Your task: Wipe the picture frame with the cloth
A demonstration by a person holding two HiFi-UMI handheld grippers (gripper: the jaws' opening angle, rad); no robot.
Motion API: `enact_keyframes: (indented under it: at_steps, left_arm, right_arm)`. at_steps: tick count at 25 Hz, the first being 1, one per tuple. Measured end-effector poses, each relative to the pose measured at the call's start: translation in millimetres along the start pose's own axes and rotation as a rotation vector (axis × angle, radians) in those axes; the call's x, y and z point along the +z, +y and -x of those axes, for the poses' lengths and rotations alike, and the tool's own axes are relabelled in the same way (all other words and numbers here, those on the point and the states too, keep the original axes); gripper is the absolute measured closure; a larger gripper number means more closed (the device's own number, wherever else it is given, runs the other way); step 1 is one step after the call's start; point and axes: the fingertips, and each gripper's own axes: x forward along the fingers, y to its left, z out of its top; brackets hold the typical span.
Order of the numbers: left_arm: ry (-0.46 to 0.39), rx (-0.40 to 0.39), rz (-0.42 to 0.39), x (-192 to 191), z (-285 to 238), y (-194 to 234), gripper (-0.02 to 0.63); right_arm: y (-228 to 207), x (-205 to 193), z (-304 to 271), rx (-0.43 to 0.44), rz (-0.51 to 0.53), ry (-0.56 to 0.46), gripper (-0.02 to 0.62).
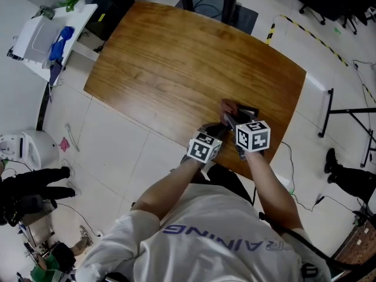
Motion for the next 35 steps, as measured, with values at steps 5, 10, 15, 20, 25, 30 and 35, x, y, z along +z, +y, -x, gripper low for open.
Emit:
enact_keyframes:
  at_steps: [5, 10, 15, 20, 25, 30, 35]
  left_arm:
    - [0.002, -0.003, 0.004, 2.3, 0.9, 0.9, 0.603]
    - [0.004, -0.005, 0.004, 0.3, 0.6, 2.1, 0.603]
    - [0.005, -0.006, -0.005, -0.5, 1.8, 1.4, 0.603]
    - [0.0, 0.001, -0.01, 1.9, 2.9, 0.3, 0.603]
    - [0.002, 0.003, -0.014, 1.6, 2.8, 0.3, 0.603]
    - [-0.002, 0.001, -0.011, 2.4, 2.3, -0.1, 0.603]
    - [-0.011, -0.004, -0.021, 2.1, 3.5, -1.6, 0.603]
  right_arm:
    - [-6.2, -6.1, -2.1, -0.021, -0.001, 0.03, 0.471]
    - [-23.2, -11.3, 12.6, -0.066, -0.03, 0.034, 0.471]
    - [-47.1, -18.5, 33.4, -0.126, -0.062, 0.026, 0.471]
    - [-69.0, -26.0, 52.6, -0.171, -0.081, 0.027, 0.471]
    - [-87.2, -36.9, 74.4, -0.216, -0.086, 0.006, 0.469]
    - [-100.1, -33.0, 87.1, -0.255, -0.111, -0.036, 0.469]
    - [-76.8, -20.3, 82.7, -0.195, -0.109, -0.06, 0.469]
